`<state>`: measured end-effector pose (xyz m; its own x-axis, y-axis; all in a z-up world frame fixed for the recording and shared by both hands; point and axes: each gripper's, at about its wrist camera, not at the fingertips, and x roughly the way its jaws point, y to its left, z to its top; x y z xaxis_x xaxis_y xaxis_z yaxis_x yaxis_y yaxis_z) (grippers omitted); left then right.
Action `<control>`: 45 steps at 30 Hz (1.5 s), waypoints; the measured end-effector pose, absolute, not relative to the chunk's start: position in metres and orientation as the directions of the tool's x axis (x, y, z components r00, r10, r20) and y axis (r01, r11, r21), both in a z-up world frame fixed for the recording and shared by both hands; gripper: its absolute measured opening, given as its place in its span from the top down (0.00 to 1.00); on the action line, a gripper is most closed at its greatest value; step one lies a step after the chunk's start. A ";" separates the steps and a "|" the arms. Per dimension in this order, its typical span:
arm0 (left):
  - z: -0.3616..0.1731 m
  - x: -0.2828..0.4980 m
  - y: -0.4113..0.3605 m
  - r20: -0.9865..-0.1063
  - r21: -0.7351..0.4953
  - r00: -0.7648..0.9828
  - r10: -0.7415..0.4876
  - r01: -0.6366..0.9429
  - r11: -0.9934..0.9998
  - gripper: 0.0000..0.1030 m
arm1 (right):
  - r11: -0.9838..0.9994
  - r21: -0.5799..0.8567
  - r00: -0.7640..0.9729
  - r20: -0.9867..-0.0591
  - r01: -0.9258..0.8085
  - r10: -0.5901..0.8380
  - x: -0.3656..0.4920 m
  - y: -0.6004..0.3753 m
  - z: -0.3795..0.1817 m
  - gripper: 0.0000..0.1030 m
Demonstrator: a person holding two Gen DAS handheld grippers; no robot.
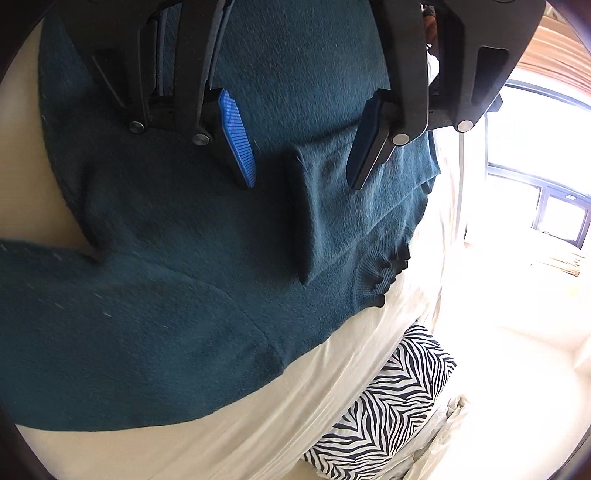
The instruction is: Fold small clothes
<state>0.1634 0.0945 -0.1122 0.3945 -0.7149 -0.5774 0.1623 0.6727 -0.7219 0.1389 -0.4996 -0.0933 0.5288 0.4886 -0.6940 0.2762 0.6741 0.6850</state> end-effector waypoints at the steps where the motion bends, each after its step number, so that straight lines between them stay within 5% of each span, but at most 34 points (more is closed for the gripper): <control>1: -0.111 0.156 0.093 -0.584 -0.720 0.383 -0.716 0.162 0.674 0.47 | 0.673 0.686 0.540 -0.690 0.277 0.481 0.128 -0.505 -0.090 0.51; 9: -0.073 0.093 0.075 -0.543 -0.713 0.403 -0.737 0.243 0.658 0.33 | 0.590 0.693 0.683 -0.665 0.415 0.301 0.013 -0.608 -0.078 0.51; 15: -0.066 0.079 0.047 -0.542 -0.720 0.374 -0.753 0.255 0.645 0.33 | 0.300 0.782 0.794 -0.597 0.546 0.112 -0.077 -0.718 -0.095 0.51; 27: -0.081 0.071 -0.008 -0.564 -0.744 0.283 -0.776 0.234 0.626 0.33 | 0.115 0.826 0.833 -0.552 0.553 -0.036 -0.073 -0.830 -0.111 0.54; 28: -0.082 0.073 -0.011 -0.560 -0.750 0.281 -0.779 0.229 0.621 0.33 | 0.136 0.812 0.822 -0.567 0.568 -0.045 -0.068 -0.834 -0.109 0.54; 33: -0.084 0.081 -0.015 -0.542 -0.773 0.279 -0.793 0.206 0.600 0.33 | 0.284 0.712 0.754 -0.653 0.643 -0.072 -0.037 -0.841 -0.083 0.92; 39: -0.072 0.104 -0.022 -0.485 -0.807 0.310 -0.818 0.202 0.555 0.33 | 0.661 0.515 0.747 -0.656 0.545 -0.105 0.022 -0.764 0.013 0.93; 45: -0.072 0.126 -0.018 -0.406 -0.871 0.337 -0.850 0.139 0.471 0.29 | 0.987 0.037 0.750 -0.655 0.153 -0.092 0.081 -0.536 0.059 0.93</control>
